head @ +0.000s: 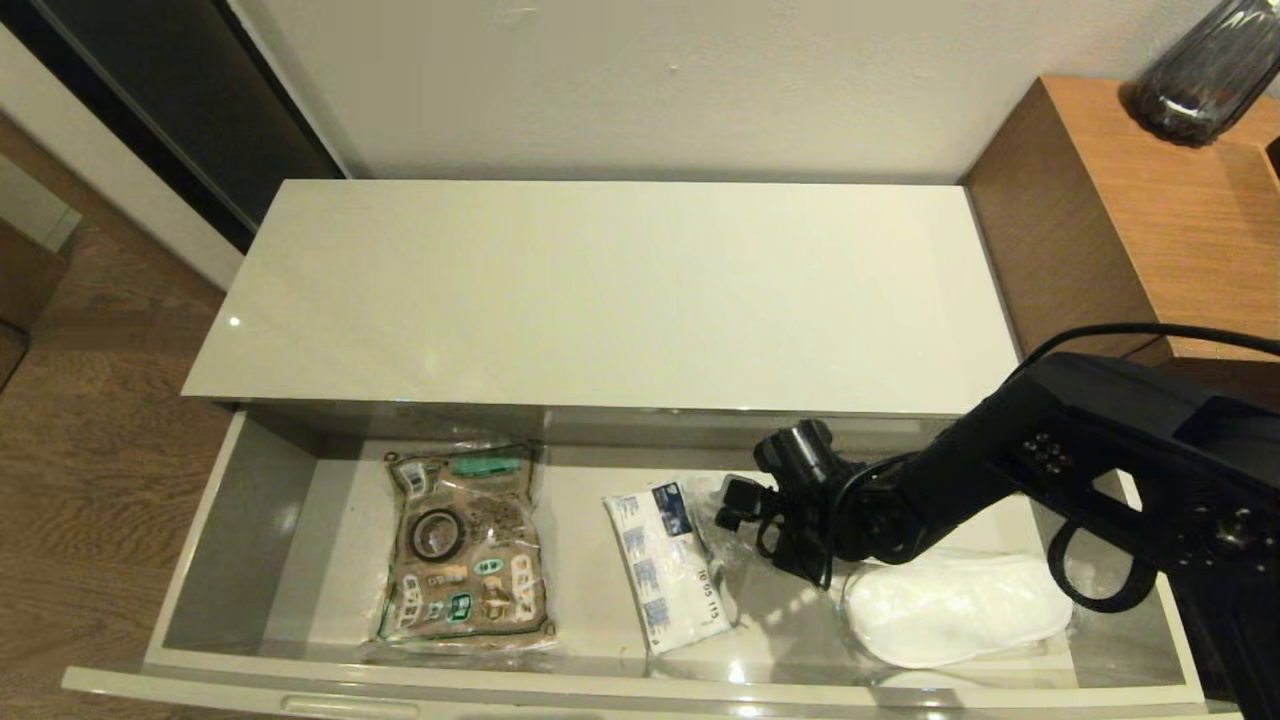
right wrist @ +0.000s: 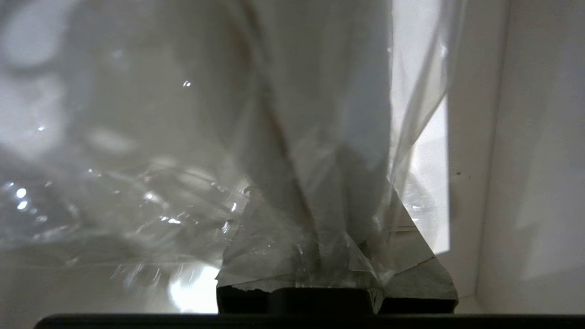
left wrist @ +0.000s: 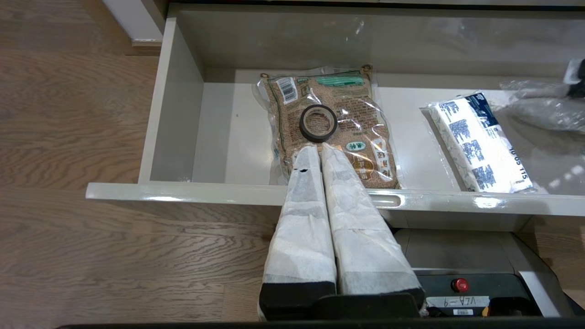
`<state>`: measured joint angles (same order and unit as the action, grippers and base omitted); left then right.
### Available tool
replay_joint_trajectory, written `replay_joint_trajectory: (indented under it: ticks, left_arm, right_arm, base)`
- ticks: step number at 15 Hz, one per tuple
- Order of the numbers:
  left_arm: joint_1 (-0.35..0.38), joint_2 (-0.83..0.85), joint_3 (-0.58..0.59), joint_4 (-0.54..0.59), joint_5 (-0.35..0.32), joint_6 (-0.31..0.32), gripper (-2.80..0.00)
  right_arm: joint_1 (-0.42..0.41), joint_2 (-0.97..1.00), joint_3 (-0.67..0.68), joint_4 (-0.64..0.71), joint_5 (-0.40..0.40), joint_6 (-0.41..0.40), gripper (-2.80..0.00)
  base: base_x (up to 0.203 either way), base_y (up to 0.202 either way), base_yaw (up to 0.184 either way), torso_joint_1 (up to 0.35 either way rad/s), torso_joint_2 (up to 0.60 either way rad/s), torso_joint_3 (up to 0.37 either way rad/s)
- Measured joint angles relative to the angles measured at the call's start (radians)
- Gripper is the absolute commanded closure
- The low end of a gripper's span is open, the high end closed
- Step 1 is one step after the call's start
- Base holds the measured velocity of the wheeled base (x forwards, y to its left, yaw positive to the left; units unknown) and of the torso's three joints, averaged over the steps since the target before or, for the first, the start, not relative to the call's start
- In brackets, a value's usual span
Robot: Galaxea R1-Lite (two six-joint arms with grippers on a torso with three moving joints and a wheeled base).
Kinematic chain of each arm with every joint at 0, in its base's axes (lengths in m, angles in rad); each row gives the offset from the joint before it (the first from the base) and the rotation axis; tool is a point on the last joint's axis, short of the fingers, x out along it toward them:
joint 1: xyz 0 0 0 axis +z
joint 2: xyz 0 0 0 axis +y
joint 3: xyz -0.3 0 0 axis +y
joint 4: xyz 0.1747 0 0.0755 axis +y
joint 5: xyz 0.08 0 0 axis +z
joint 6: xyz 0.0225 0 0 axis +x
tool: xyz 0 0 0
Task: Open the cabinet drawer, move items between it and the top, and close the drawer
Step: Take out the disposable slippers from the drawer, then place the disposable slippers on the table
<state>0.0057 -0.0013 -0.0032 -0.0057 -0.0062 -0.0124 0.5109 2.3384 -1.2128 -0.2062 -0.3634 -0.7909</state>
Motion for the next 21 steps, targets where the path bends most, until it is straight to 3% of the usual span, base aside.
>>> replay_joint_trajectory:
  ticks: [11,17,21]
  left_arm:
    - [0.000,0.000,0.000,0.000,0.000,0.000,0.00]
    - [0.000,0.000,0.000,0.000,0.000,0.000,0.00]
    - [0.000,0.000,0.000,0.000,0.001,0.000,0.00]
  right_arm:
    - [-0.003,-0.156,-0.035,0.155,0.010,0.001,0.00]
    - [0.000,-0.354,0.041,0.298,0.028,0.010,0.00]
    - [-0.001,-0.469,-0.035,0.411,0.038,0.069,0.00]
  base:
    - [0.000,0.000,0.000,0.000,0.00,0.000]
    - [0.000,0.000,0.000,0.000,0.00,0.000]
    - [0.000,0.000,0.000,0.000,0.00,0.000]
